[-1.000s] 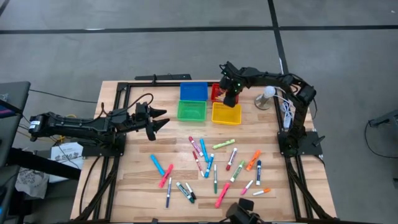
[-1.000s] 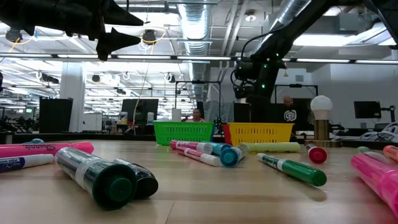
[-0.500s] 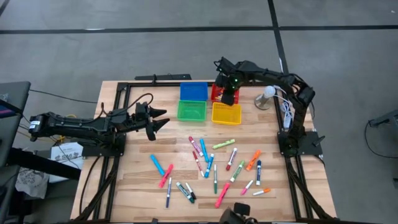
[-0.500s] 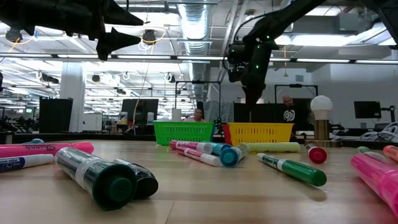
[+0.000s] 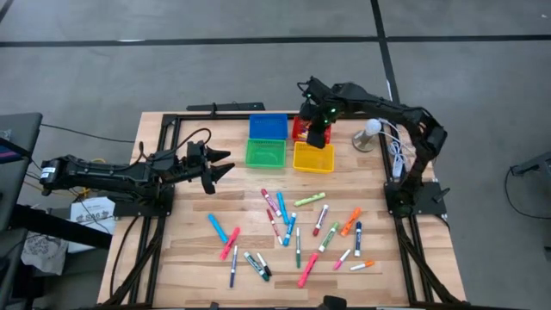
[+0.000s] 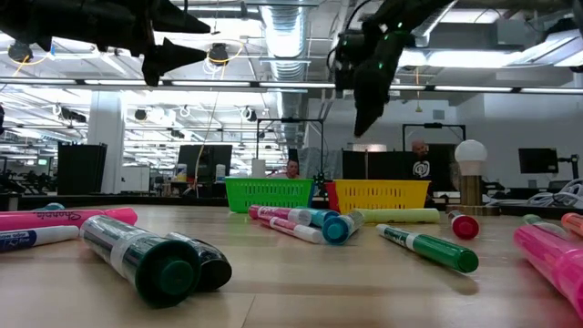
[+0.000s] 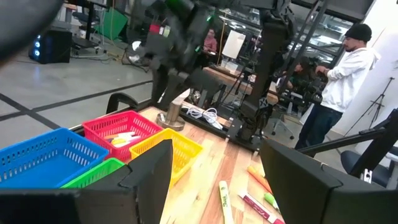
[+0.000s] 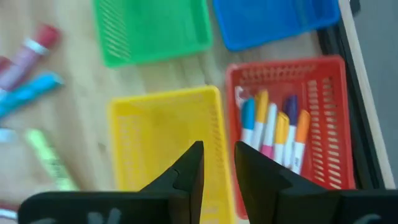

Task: Pick & Place Markers
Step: Put the orange pen into the red basket

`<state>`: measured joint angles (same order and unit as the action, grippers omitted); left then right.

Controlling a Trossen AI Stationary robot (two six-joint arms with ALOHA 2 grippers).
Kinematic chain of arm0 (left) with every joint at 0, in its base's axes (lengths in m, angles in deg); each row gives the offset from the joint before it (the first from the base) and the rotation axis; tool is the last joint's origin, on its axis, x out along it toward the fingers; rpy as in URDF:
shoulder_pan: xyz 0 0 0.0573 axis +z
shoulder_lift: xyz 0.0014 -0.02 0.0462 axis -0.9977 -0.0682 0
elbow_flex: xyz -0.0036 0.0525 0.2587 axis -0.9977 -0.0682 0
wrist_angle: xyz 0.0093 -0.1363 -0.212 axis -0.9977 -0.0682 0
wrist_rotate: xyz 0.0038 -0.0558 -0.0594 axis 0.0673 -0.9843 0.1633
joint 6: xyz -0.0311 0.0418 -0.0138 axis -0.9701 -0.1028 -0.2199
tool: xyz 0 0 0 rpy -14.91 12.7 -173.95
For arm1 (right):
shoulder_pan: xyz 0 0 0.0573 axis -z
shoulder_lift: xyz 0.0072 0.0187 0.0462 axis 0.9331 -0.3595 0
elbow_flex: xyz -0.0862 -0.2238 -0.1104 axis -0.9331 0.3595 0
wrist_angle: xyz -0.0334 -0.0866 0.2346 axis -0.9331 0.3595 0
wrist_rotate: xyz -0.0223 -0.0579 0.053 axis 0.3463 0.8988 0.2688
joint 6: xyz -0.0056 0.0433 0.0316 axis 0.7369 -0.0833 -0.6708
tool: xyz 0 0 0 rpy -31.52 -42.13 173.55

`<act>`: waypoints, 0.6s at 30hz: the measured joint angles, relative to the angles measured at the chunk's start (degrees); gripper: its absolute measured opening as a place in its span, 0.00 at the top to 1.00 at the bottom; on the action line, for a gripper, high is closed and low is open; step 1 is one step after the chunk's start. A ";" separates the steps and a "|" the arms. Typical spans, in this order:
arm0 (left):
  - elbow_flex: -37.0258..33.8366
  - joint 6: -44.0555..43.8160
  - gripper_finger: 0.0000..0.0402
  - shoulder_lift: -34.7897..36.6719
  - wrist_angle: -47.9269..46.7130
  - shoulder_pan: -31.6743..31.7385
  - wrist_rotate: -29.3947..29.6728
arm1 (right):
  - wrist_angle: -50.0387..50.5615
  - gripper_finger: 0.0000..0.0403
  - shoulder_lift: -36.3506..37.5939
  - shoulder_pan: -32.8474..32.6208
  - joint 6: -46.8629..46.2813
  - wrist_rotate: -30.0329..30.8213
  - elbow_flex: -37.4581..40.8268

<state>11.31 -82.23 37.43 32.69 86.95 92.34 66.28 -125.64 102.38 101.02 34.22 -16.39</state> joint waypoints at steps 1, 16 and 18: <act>0.00 0.00 0.40 0.00 0.10 0.00 0.00 | -0.02 0.80 1.22 0.00 -0.32 -1.29 0.00; 0.00 -2.32 0.40 -0.01 2.17 -0.01 0.04 | -0.20 0.80 22.26 -0.07 -4.04 -10.22 -0.02; 0.00 -3.09 0.40 0.00 2.49 -0.02 -0.11 | -0.09 0.80 24.80 -0.07 -4.40 -11.15 -0.02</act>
<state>11.31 -85.31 37.43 35.19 86.93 92.24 66.19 -100.84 102.32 96.63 23.07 -16.41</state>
